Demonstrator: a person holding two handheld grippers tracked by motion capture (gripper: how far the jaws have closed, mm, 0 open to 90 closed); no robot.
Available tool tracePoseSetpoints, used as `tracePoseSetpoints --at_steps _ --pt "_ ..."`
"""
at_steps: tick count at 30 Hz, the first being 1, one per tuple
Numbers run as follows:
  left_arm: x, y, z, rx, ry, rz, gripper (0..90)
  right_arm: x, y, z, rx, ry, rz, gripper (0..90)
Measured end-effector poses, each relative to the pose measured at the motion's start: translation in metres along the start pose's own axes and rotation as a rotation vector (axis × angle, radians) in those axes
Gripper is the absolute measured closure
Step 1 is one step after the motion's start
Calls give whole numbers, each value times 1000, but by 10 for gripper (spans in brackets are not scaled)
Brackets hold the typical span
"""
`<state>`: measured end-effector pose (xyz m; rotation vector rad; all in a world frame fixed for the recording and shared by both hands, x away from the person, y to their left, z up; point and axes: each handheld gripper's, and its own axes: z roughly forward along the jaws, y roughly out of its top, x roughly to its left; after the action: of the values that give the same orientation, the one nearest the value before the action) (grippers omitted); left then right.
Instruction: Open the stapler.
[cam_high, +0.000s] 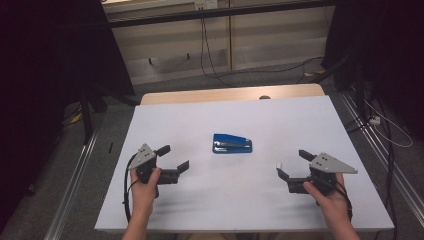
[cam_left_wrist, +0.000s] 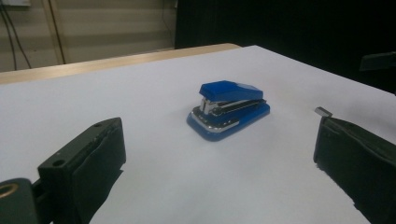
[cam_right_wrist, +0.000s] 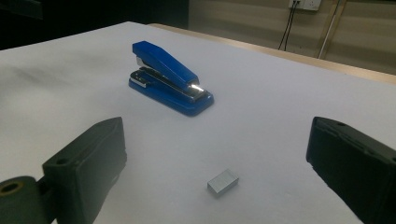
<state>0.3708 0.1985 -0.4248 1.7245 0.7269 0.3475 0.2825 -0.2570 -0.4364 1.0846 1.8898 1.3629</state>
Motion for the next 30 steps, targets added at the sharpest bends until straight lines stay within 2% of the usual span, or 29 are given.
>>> tracePoseSetpoints --at_steps 1,5,6,13,16,17,18,24,26,28,30 --pt "1 2 7 3 -12 -2 24 0 0 -1 -1 2 -1 44" --pt "0 4 18 11 -18 -3 24 0 -1 -1 0 -1 0 45" --pt "0 5 24 17 -32 4 25 0 -1 -1 -1 -1 -2 44" --pt "-1 10 37 36 -54 22 25 -1 2 2 -10 1 4 44" --pt "4 10 46 26 -53 1 25 0 4 5 -10 6 3 44" --pt "4 10 46 26 -53 1 25 0 4 5 -10 6 3 44" --pt "5 9 52 50 -47 9 25 0 5 8 -12 8 -1 44" --pt "5 12 67 59 -69 17 28 0 9 16 -19 17 2 45" --pt "6 11 71 56 -75 3 35 0 11 17 -20 16 4 44" --pt "7 12 77 91 -82 28 36 0 11 18 -22 18 7 43" --pt "7 13 79 101 -79 40 37 -1 11 19 -22 17 9 42"
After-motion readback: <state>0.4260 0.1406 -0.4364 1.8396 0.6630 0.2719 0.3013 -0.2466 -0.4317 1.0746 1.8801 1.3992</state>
